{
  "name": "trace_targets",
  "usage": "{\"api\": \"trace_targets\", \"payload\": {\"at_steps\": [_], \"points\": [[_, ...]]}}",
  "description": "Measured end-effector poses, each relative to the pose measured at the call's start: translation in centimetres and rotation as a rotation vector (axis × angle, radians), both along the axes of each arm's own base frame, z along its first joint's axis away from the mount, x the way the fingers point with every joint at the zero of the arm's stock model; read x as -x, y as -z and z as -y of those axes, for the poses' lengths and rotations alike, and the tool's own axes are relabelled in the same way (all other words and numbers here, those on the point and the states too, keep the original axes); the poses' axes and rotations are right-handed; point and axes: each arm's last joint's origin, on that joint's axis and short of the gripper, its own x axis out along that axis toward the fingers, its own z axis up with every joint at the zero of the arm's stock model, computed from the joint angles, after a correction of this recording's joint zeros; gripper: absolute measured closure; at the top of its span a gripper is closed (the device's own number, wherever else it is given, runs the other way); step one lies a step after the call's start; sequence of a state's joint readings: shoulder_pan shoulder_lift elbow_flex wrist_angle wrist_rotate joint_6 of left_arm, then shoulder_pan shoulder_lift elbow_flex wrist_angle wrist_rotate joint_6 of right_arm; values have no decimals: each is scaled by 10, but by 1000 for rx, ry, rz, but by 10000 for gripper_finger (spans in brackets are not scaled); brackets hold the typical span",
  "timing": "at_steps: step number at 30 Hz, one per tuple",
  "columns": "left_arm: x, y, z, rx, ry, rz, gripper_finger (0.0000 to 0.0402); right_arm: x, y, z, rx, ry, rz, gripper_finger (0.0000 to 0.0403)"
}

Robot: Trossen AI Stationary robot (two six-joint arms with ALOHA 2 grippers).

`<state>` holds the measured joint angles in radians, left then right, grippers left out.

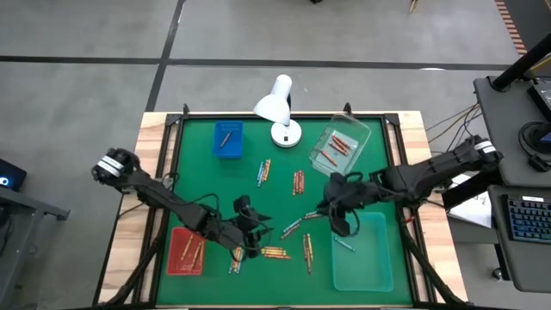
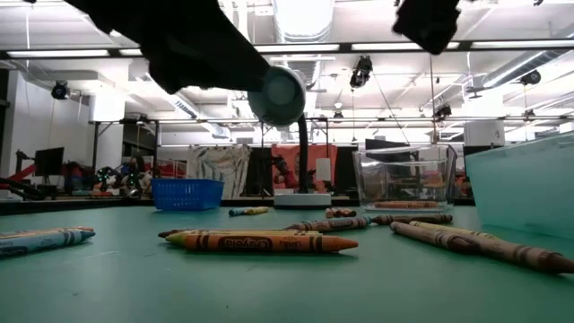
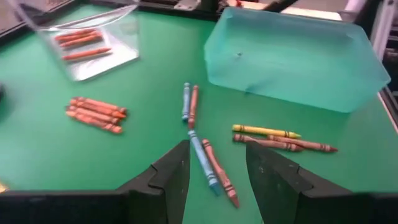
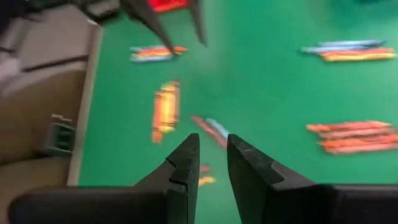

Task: Sort crayons
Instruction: Put the brown crayon into the blue bin

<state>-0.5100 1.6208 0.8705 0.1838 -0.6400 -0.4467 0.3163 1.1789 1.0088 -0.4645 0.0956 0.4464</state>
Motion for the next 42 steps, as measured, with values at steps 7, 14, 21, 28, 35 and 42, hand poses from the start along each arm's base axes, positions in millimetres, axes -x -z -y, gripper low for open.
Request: {"api": "trace_targets", "payload": {"at_steps": [7, 14, 21, 28, 35, 42], "points": [[-10, 13, 16, -6, 38, -9, 262, -1, 3, -30, -78, -49, 32, 339], [-21, 15, 41, -86, 142, -35, 262, -7, 10, -49, -121, -87, 40, 339], [-16, 11, 57, -144, 240, -73, 262, -5, 20, -64, -149, -153, -25, 339], [-9, 22, 56, -141, 257, -110, 262, -4, 24, -68, -137, -166, -48, 339], [-7, 28, 51, -167, 257, -129, 262, -7, 30, -69, -96, -170, -53, 339], [-1, 41, 43, -192, 248, -171, 262, -13, 36, -67, 68, -167, -6, 339]]}}
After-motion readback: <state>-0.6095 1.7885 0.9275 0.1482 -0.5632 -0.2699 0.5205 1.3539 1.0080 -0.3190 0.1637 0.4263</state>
